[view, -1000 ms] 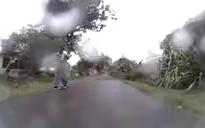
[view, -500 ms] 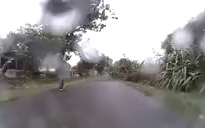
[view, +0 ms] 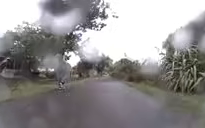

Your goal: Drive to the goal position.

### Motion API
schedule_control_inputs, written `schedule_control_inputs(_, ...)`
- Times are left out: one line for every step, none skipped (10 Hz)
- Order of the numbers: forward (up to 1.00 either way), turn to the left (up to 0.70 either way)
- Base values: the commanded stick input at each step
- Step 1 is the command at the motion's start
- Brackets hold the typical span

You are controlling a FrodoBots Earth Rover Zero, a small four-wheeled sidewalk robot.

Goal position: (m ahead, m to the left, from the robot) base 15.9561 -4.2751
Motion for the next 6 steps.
schedule_control_inputs(0.85, 0.0)
schedule_control_inputs(0.85, 0.0)
schedule_control_inputs(0.85, 0.0)
schedule_control_inputs(0.85, 0.0)
schedule_control_inputs(0.85, 0.0)
schedule_control_inputs(0.85, 0.0)
